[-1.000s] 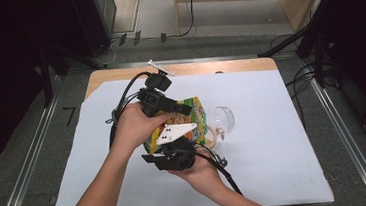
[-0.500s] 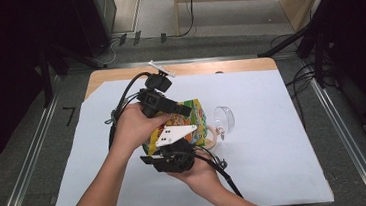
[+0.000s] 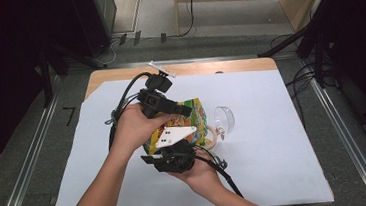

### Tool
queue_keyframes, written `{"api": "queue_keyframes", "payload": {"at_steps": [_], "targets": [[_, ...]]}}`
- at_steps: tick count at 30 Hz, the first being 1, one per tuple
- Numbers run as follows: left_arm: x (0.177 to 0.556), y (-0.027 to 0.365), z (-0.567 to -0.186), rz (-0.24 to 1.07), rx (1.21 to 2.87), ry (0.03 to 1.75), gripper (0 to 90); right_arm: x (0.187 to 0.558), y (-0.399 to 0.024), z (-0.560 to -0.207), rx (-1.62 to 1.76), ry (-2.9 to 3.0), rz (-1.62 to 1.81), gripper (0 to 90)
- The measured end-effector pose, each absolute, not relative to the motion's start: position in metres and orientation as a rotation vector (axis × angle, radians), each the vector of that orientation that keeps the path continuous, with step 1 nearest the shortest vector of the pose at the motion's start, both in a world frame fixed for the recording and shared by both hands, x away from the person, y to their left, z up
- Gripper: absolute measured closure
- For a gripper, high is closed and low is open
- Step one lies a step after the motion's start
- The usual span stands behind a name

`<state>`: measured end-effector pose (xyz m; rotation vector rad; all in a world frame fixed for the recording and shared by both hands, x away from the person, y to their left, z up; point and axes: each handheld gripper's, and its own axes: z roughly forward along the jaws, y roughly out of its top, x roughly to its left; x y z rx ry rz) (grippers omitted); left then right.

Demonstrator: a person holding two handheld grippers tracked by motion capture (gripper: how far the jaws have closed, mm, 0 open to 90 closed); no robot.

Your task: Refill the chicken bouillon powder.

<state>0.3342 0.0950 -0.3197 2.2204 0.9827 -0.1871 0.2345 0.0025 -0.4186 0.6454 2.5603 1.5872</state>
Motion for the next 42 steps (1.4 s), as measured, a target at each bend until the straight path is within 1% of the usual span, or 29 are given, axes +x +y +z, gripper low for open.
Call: {"api": "queue_keyframes", "payload": {"at_steps": [16, 42], "targets": [[0.3344, 0.0946, -0.3211, -0.198, 2.214, 0.98, 75.4, 0.2335, 0.0009, -0.4181, 0.643, 2.568, 1.577, 72.2], [0.3305, 0.0877, -0.3163, -0.174, 2.238, 0.959, 75.2, 0.2322, -0.002, -0.4169, 0.656, 2.541, 1.593, 72.5]]}}
